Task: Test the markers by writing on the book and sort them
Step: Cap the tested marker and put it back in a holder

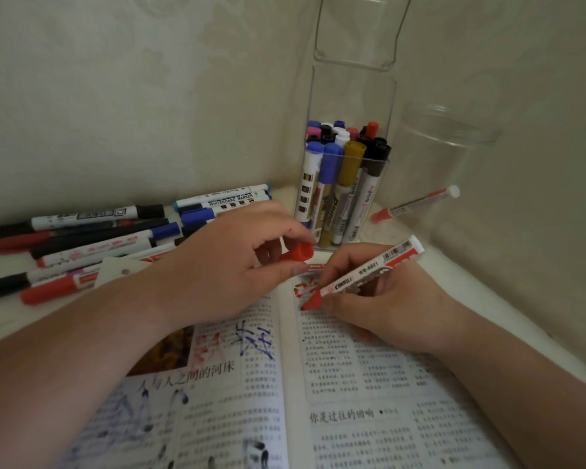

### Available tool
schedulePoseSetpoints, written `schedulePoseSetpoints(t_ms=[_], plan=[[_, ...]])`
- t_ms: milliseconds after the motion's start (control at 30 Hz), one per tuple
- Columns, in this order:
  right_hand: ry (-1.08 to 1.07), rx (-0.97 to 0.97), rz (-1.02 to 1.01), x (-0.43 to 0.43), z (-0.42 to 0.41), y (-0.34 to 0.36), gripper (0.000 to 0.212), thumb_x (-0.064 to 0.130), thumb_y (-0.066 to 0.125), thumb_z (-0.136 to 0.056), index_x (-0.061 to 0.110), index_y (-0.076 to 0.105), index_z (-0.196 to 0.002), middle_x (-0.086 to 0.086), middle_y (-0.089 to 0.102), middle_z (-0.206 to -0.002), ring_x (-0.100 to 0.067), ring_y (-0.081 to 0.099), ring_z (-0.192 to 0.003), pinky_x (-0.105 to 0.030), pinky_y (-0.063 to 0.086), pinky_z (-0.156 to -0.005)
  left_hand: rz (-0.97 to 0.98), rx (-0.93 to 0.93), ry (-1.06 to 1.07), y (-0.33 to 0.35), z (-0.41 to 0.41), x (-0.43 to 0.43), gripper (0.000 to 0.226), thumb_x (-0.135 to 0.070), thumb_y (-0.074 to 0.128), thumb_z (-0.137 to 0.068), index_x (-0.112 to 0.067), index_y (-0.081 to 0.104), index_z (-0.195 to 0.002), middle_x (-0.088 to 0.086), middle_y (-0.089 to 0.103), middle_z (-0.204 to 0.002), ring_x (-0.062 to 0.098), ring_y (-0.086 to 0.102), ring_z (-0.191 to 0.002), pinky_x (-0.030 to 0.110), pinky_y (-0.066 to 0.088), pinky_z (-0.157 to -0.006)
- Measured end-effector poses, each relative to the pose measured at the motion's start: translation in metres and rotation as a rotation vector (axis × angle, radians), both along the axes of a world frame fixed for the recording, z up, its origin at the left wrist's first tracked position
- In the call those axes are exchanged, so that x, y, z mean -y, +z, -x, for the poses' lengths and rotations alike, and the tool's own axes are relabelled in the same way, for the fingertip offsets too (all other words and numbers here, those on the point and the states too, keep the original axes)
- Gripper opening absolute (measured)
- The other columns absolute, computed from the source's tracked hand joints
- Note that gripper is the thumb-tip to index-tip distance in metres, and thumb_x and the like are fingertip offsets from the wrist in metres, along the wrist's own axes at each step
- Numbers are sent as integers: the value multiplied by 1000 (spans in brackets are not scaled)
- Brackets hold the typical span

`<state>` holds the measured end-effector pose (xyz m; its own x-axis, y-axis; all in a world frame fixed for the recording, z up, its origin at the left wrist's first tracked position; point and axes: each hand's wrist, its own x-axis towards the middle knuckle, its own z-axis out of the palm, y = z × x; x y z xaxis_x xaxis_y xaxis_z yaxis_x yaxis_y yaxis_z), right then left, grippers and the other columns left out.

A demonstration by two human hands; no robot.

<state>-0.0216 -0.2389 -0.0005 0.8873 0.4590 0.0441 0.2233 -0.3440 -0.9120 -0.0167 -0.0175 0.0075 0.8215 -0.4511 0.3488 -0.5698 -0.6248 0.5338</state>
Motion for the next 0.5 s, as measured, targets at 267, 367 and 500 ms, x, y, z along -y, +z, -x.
schedulePoseSetpoints(t_ms=[267,367,500], plan=[[-24,49,-4,-3,-2,-1,22,0,77,-84,17,70,-71,3,67,-59,-1,55,-44,-9,38,-45,-64,-73,-10,1,3,-1,15,-41,71,-87,-42,66,-101,-32,56,-104,-1,62,-87,14,49,-75],[-21,80,9,-3,-1,-3,11,18,83,-78,17,73,-74,-1,70,-65,-5,58,-53,-17,44,-50,-139,-124,-26,0,1,-1,14,-42,72,-87,-42,66,-100,-34,55,-104,-5,59,-89,11,46,-76],[-31,84,36,-3,-1,-3,20,35,83,-70,21,72,-78,-5,74,-75,-17,67,-67,-31,53,-61,-188,-224,-34,2,1,-4,11,-42,70,-89,-43,61,-96,-41,55,-98,-7,58,-84,7,44,-71]])
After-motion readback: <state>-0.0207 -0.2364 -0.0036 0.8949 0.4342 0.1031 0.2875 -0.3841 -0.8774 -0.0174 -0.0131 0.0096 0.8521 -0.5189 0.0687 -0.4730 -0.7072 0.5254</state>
